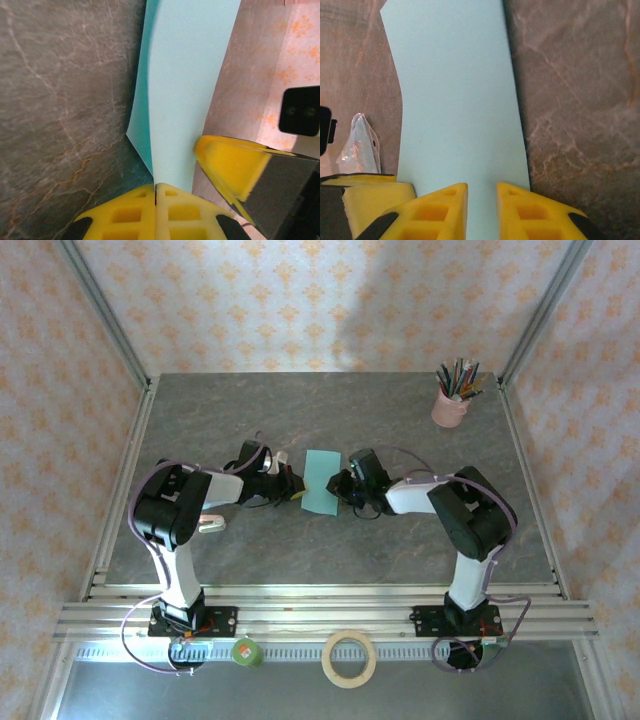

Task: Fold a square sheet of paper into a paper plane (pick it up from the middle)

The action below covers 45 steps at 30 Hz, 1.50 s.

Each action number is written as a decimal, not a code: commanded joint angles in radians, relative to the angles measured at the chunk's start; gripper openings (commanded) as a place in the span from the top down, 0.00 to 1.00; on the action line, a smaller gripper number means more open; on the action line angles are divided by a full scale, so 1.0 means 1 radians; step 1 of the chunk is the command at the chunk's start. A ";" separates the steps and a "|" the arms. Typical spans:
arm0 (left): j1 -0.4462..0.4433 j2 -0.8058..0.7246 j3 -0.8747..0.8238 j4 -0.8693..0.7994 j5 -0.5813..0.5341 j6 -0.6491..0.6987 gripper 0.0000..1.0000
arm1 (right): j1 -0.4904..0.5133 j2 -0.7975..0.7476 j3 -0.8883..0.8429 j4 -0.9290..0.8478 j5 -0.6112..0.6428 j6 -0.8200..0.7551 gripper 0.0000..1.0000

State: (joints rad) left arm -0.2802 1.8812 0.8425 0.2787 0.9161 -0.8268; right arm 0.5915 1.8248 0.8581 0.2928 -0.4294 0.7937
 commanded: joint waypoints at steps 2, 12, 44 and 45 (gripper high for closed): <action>0.009 -0.063 -0.029 0.046 -0.019 -0.044 1.00 | -0.012 -0.114 -0.007 0.096 0.064 -0.187 0.70; 0.006 -0.140 -0.115 0.144 -0.079 -0.207 1.00 | 0.010 -0.258 -0.105 0.140 0.219 -0.442 0.41; -0.012 -0.114 -0.095 0.093 -0.105 -0.254 1.00 | 0.318 -0.069 -0.151 0.298 0.406 -1.166 0.35; -0.012 -0.114 -0.095 0.093 -0.105 -0.253 1.00 | 0.318 -0.060 -0.147 0.300 0.410 -1.176 0.35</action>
State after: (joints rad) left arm -0.2817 1.7641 0.7280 0.3855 0.8215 -1.0988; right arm 0.9054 1.7470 0.6762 0.5533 -0.0696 -0.3305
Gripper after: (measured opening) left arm 0.062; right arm 0.647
